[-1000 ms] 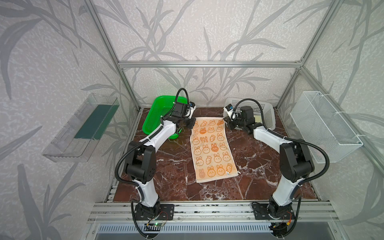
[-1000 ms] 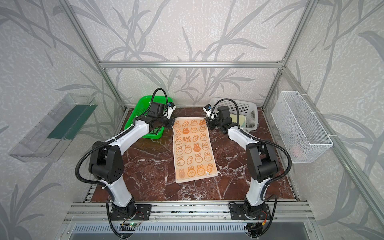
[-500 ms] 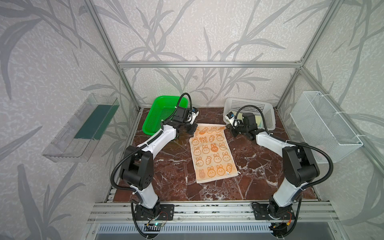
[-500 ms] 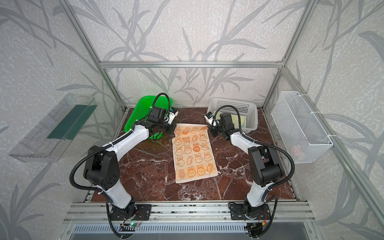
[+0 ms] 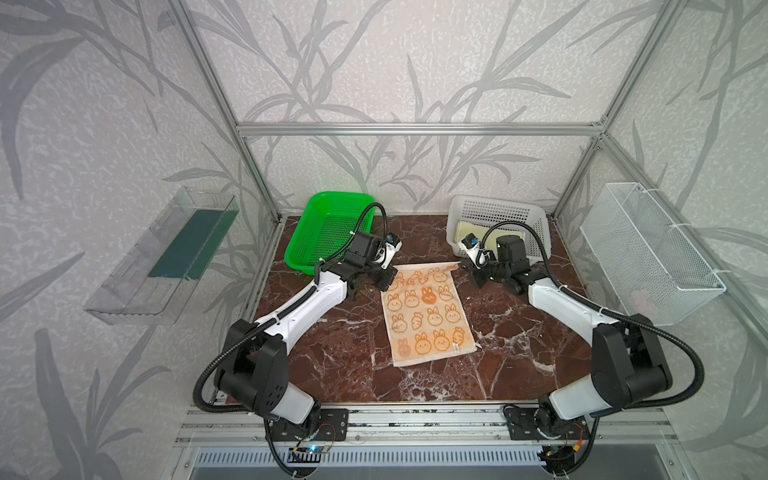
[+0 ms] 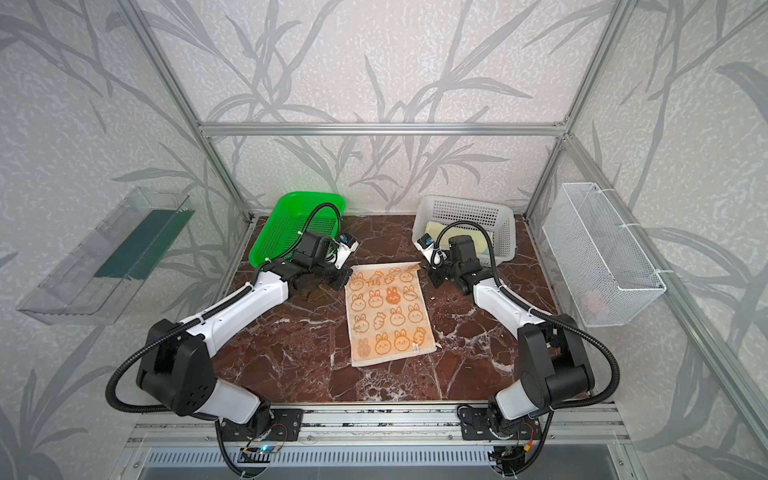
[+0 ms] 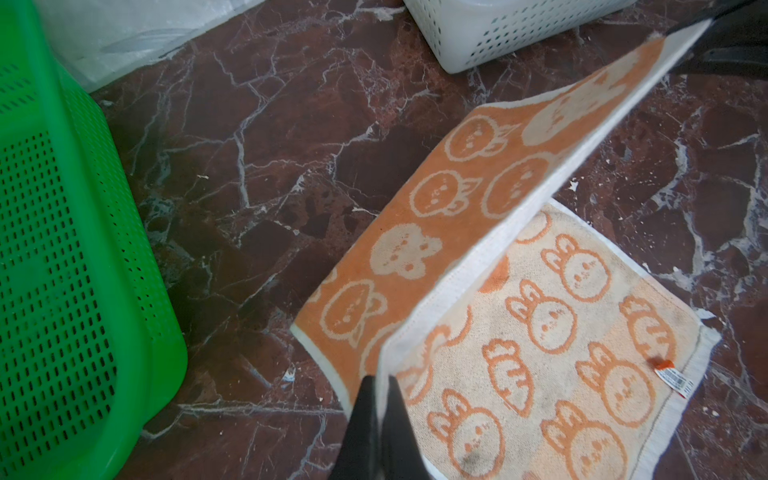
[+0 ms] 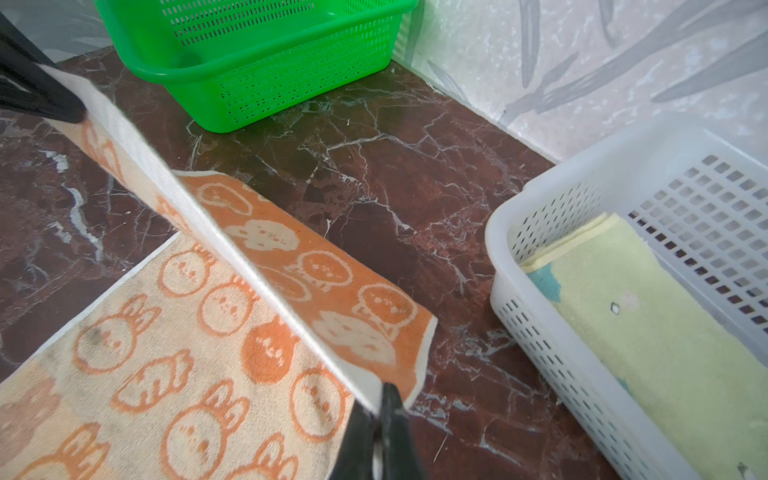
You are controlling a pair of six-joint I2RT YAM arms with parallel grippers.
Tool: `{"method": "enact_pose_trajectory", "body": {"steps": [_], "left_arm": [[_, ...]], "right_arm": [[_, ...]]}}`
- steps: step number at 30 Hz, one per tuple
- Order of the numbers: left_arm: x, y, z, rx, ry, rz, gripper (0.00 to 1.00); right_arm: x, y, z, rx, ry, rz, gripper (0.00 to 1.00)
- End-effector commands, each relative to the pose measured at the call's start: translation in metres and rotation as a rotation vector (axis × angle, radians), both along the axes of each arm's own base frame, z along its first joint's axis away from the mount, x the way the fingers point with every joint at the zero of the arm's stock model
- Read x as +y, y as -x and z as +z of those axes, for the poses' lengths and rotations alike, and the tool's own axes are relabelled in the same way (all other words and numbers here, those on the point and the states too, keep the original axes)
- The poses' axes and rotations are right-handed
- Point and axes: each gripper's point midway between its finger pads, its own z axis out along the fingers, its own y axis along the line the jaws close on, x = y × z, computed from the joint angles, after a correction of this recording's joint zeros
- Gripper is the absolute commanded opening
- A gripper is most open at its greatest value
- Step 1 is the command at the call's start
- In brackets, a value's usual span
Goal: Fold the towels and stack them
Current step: 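Fold the far towel edge toward the robot with both grippers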
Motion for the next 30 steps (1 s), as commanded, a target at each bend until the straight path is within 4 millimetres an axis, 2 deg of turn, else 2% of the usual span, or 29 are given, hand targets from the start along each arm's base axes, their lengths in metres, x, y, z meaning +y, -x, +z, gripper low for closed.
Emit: {"method": "enact_pose_trajectory", "body": {"steps": [1,7,14,20,25,30], "left_arm": [[-0.002,0.017,0.005,0.023,0.032,0.007,0.00],[-0.009,0.041,-0.004,0.071,0.064,-0.006,0.00],[-0.013,0.063,-0.018,0.111,0.032,-0.021,0.00],[-0.013,0.075,-0.013,0.099,0.014,-0.020,0.00],[-0.012,0.084,-0.008,0.081,0.027,-0.023,0.00],[-0.017,0.096,-0.020,0.125,0.051,-0.035,0.00]], "right_arm": [[-0.009,0.023,0.001,0.080,-0.012,-0.031,0.00],[-0.021,0.053,-0.003,0.185,0.004,-0.071,0.00],[-0.024,0.086,-0.015,0.282,-0.034,-0.081,0.00],[-0.026,0.110,-0.036,0.380,-0.052,-0.118,0.00],[-0.025,0.122,-0.046,0.429,-0.063,-0.133,0.00],[-0.025,0.127,-0.053,0.463,-0.066,-0.150,0.00]]}}
